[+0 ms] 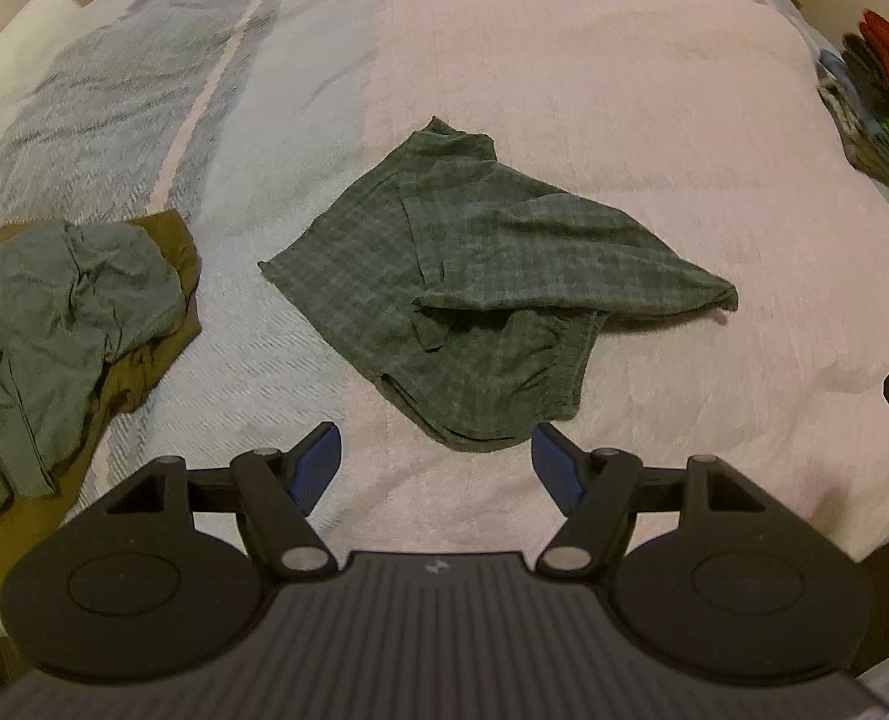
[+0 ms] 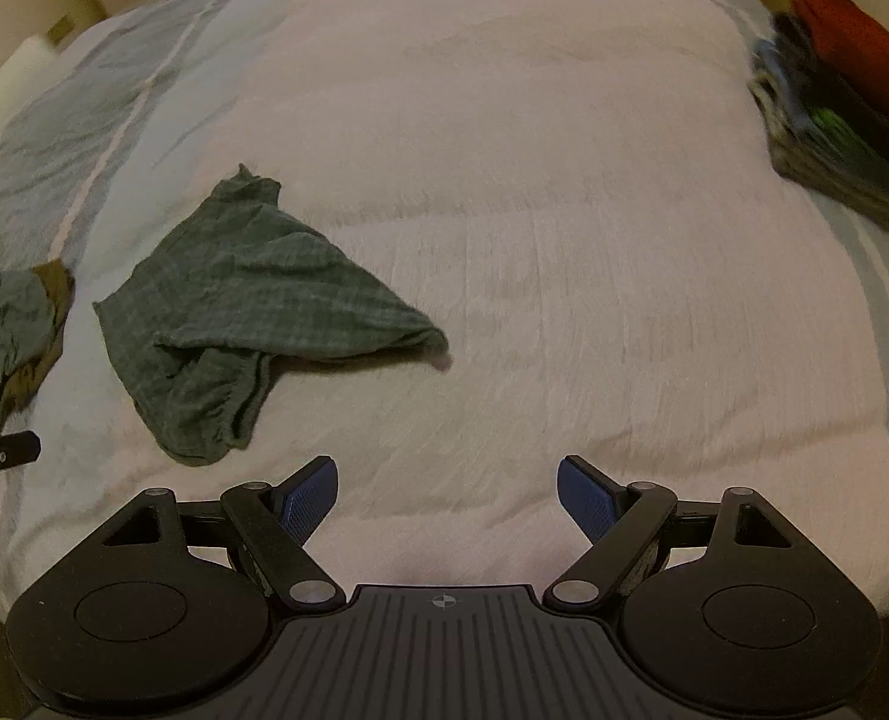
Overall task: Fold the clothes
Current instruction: 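Move the right gripper to the shirt's hem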
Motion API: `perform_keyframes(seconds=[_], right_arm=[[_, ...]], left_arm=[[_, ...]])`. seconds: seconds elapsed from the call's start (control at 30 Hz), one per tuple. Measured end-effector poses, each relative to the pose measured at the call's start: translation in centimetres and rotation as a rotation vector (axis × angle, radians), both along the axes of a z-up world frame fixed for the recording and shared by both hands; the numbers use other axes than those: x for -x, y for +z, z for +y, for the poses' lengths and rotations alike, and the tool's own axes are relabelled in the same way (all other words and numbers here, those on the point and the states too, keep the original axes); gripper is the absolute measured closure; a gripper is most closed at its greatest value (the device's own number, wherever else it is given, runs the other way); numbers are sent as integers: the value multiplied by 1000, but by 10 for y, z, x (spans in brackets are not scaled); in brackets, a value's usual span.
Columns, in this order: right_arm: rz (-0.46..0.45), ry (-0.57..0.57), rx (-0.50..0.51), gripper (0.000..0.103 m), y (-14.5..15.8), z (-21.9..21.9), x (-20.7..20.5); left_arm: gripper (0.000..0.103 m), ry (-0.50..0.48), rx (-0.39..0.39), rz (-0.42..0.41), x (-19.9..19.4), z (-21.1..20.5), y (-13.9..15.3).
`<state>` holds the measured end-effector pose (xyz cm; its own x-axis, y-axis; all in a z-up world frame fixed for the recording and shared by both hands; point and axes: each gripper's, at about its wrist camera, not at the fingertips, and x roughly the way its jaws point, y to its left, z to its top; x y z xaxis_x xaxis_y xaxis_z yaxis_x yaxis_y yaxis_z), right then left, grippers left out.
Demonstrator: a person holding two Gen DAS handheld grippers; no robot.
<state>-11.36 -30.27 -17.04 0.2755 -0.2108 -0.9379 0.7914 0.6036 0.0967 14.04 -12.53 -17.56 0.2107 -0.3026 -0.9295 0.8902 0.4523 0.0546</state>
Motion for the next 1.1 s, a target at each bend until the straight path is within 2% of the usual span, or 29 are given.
perform_keyframes(seconds=[0.2, 0.37, 0.47, 0.6, 0.73, 0.9, 1.03, 1.1], right_arm=[[3, 126, 18, 20, -12, -52, 28], [53, 144, 12, 20, -27, -94, 48], [38, 117, -34, 20, -37, -104, 53], [12, 58, -101, 20, -51, -108, 54], [-4, -50, -168, 20, -66, -104, 54], [-51, -280, -242, 20, -84, -84, 52], [-191, -500, -351, 20, -112, -39, 42], [-270, -568, -412, 20, -131, -14, 31]], left_arm=[[36, 170, -9, -5, 35, -14, -10], [36, 313, -21, 37, 66, -17, -26], [36, 340, -29, 45, 77, -14, -27], [36, 340, -58, 9, 72, -13, -25], [36, 278, -71, -14, 53, -19, -28], [36, 97, -73, -26, 21, -35, -39], [36, -47, -65, -5, -11, -43, -52], [36, -108, -70, 5, -29, -42, -59]])
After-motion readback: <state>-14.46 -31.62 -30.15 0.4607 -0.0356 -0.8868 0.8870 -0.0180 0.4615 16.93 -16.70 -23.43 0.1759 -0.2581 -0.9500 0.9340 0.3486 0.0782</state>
